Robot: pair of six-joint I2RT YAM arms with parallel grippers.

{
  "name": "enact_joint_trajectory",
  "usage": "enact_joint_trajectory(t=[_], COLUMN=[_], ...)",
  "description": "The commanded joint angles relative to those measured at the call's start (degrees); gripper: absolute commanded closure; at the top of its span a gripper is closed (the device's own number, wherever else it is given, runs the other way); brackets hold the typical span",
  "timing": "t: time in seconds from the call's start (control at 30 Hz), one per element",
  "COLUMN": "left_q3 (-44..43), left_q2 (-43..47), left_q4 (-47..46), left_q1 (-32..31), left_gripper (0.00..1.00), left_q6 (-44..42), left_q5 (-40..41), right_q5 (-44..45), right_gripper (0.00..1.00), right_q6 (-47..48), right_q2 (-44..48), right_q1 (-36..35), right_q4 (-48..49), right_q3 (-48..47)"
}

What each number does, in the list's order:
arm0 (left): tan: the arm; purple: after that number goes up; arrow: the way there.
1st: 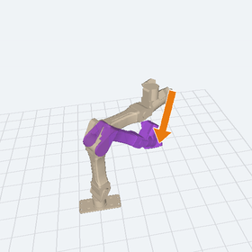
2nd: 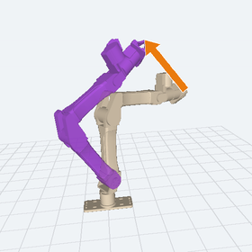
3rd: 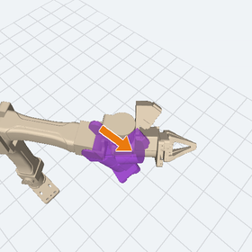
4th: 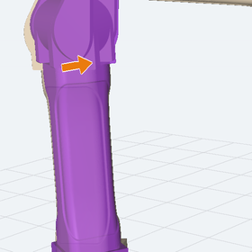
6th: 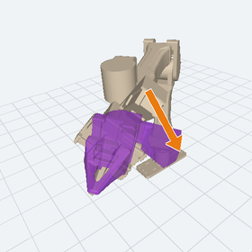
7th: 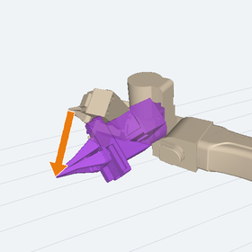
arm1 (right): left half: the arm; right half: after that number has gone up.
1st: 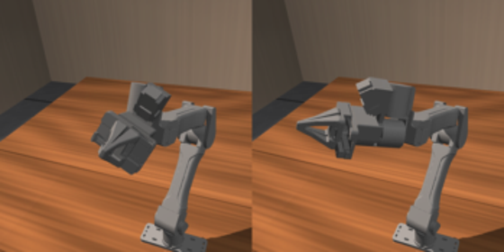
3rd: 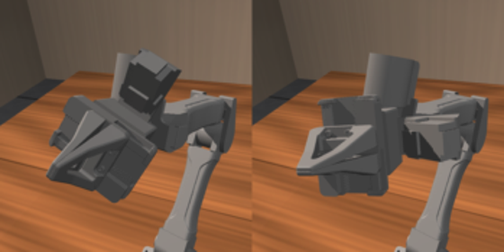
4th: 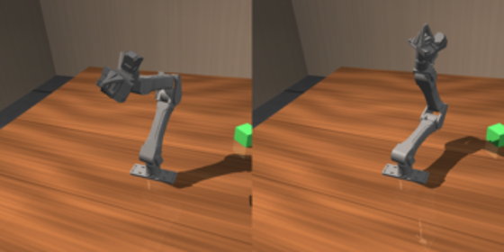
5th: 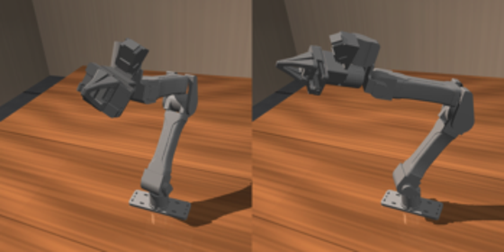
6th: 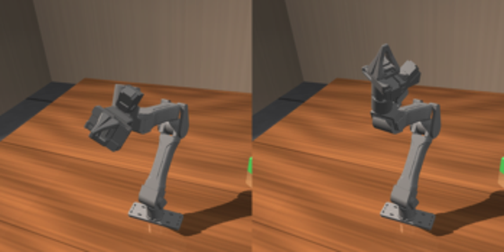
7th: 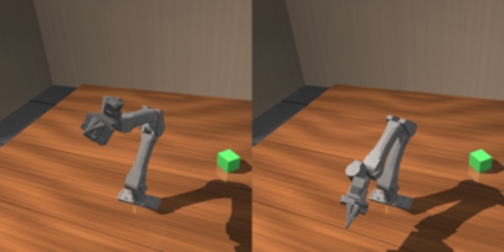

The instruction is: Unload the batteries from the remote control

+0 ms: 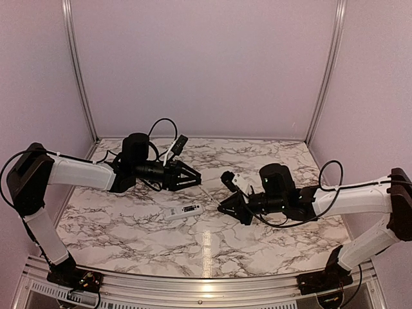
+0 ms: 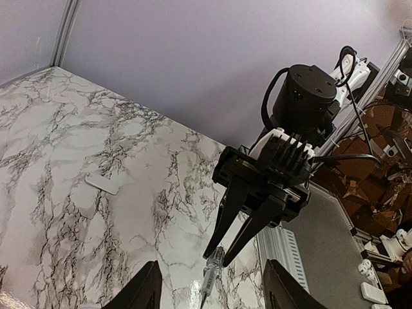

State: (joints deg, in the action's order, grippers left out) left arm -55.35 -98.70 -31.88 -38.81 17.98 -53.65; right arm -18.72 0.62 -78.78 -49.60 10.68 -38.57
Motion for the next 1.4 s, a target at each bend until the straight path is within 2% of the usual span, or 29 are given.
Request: enact_joint_trajectory(t=[0.0,0.27,0.43,0.67,0.8,0.87,1.0,1.2,1.23,1.33,1.37], left_q3=[-1.19,-0.9,-1.57,-1.82,-2.28,-2.54,-2.27,-1.29,-1.38,-1.79,-1.96], left_q2=[-1.22,-0.68,-1.96,-2.43,-3.05,-3.36,-3.23,-2.84,-3.01,-3.79,-4.03], left_q4=[4.26,11.61,12.27,12.29,12.16,12.02,11.93,10.41,10.1,7.35,5.84], left_q1=[-0.29,-1.44,-1.68,-2.53,-2.88,-3.15,-3.38,-3.41,-3.41,-3.38,-3.38], left_gripper=[0.46,0.49,0.61,0.69,0.71,0.78,1.0,1.0,1.0,1.0,1.0], left_q6=[-4.19,-11.63,-12.03,-12.7,-12.33,-12.34,-12.59,-12.05,-11.63,-7.72,-5.38], left_q5=[-3.4,-3.87,-3.82,-3.35,-2.96,-2.95,-2.41,-0.95,-0.42,1.45,2.4], right_q5=[-3.65,-4.55,-5.12,-5.81,-6.72,-7.02,-6.94,-5.36,-4.69,-2.36,-1.42], right_gripper=[1.0,1.0,1.0,1.0,1.0,1.0,1.0,1.0,0.9,0.4,0.3], right_q6=[1.89,1.9,1.84,1.51,1.55,1.57,1.6,0.51,-0.07,-1.72,-2.32], right_q2=[-1.18,-1.72,-1.9,-2.19,-2.51,-2.75,-2.58,-2.76,-2.78,-2.32,-1.91], right_q1=[0.3,0.29,0.3,0.3,0.3,0.3,0.3,0.3,0.3,0.29,0.37], right_q4=[0.02,-0.65,-0.84,-0.92,-0.96,-0.97,-1.05,-0.9,-0.89,-0.01,0.67], right_q3=[-3.04,-3.75,-4.05,-4.07,-4.17,-4.23,-4.17,-4.46,-4.62,-4.64,-4.59])
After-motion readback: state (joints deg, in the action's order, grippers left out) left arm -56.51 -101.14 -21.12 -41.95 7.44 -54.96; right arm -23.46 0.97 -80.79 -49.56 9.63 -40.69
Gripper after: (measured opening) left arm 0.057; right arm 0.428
